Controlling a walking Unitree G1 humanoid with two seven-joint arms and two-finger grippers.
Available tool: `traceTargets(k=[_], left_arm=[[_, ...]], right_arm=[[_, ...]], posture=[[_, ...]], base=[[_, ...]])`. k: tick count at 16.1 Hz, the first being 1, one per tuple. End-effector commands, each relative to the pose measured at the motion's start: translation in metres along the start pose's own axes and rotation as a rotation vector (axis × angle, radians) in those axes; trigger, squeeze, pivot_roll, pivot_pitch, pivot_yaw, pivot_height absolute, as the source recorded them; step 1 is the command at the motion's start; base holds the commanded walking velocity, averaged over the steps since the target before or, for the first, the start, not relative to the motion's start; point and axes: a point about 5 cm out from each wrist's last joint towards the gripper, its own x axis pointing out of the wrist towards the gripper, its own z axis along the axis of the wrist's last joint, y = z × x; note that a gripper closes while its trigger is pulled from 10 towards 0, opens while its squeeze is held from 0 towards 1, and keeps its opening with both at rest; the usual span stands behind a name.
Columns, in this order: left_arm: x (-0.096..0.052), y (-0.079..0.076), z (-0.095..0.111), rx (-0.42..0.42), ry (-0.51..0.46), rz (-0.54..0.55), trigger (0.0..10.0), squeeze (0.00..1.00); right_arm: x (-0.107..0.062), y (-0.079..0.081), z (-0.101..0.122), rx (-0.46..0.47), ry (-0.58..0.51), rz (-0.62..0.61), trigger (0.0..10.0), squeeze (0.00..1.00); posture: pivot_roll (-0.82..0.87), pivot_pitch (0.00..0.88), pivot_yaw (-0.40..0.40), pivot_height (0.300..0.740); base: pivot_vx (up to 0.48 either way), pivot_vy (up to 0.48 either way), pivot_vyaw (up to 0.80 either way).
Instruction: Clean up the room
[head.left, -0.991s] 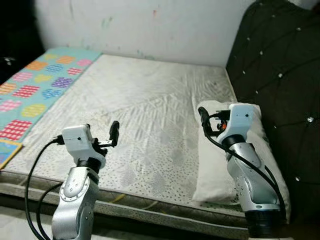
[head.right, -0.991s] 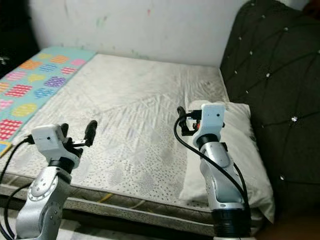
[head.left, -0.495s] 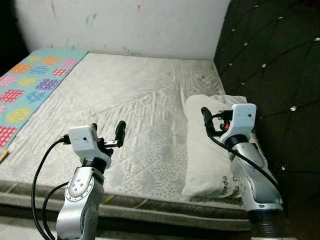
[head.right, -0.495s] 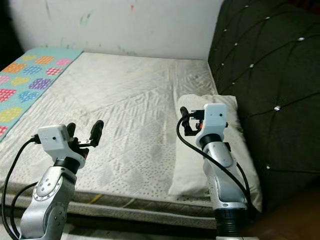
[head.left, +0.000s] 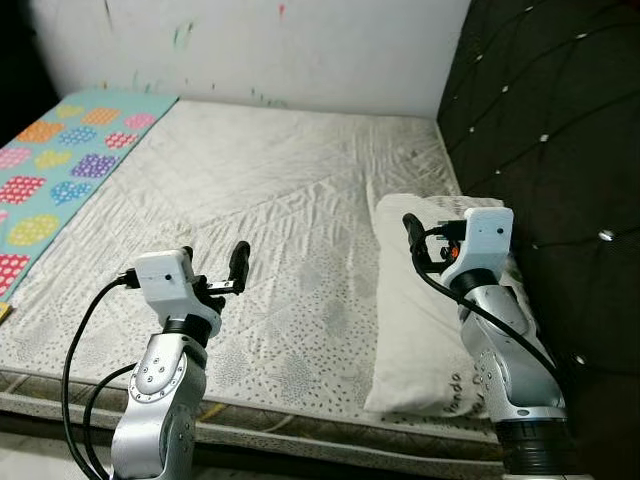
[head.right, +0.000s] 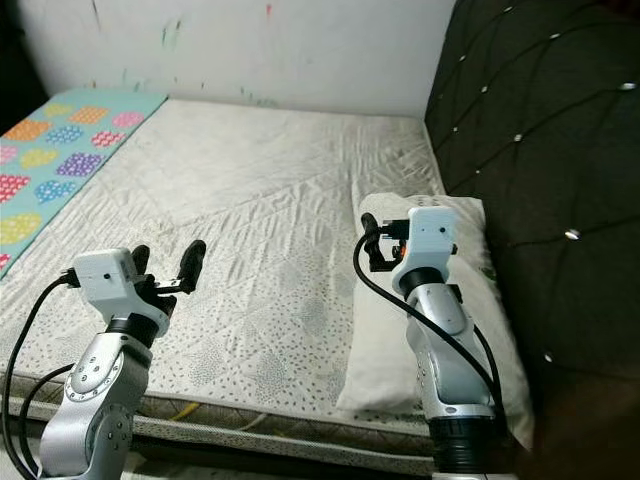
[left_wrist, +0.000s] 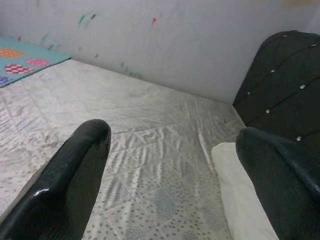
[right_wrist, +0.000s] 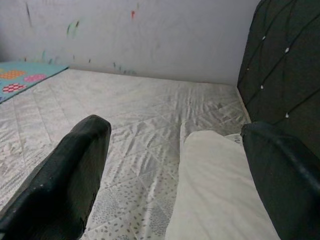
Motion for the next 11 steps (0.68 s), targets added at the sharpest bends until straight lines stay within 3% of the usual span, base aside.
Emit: traceTargets(k=[1,6,11], left_arm=[[0.0011,-0.0005,0.0011,0.007,0.000,-0.007,10.0,0.00],[0.0012,-0.0009,-0.0006,0.009,0.008,-0.012,10.0,0.00],[0.0020,0.0020,-0.0038,0.001,0.026,0.030,10.0,0.00]], right_arm=[[0.0021,-0.0012,0.0014,-0.007,-0.004,-0.011,10.0,0.00],[0.0026,-0.0016,0.0005,-0.013,-0.003,-0.010,10.0,0.00],[0.0030,-0.0015,-0.0007,-0.019,0.001,-0.006,10.0,0.00]], posture=[[-0.14,0.000,-0.013,0.740],[-0.14,0.000,-0.012,0.740],[-0.14,0.000,-0.013,0.740]], base=[[0.270,0.000,0.00],[0.271,0.000,0.00],[0.000,0.000,-0.11]])
